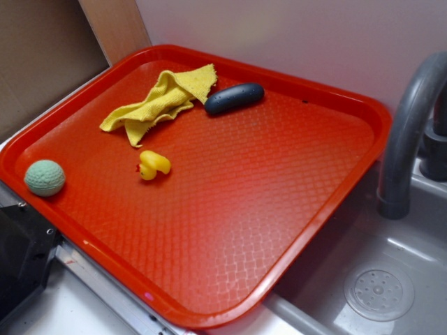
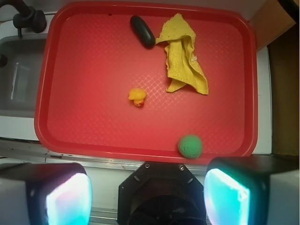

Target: Grab the plastic pickle.

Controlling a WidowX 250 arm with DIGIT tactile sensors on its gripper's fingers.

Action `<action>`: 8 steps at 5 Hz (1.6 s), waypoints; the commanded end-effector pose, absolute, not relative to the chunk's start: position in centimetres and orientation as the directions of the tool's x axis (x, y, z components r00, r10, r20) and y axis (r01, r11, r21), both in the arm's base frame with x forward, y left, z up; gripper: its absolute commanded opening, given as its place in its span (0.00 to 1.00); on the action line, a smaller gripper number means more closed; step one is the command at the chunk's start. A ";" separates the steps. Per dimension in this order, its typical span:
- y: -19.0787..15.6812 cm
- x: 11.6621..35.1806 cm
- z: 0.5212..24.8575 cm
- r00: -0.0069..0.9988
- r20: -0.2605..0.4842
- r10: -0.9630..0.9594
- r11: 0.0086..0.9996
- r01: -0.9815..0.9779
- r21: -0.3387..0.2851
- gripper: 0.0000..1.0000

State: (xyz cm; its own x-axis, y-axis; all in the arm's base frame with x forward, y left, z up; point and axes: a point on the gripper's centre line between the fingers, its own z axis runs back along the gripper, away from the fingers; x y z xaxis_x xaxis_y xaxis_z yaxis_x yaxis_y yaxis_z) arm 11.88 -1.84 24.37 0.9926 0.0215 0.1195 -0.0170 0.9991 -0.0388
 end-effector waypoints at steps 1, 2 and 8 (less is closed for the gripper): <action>-1.8 11.9 24.4 0.993 0.120 0.021 0.999 -0.017 -0.039 1.00; -2.2 14.1 22.7 0.982 0.184 -0.031 0.999 0.029 0.013 1.00; -0.6 32.8 10.6 0.801 0.425 -0.422 0.893 0.447 0.045 1.00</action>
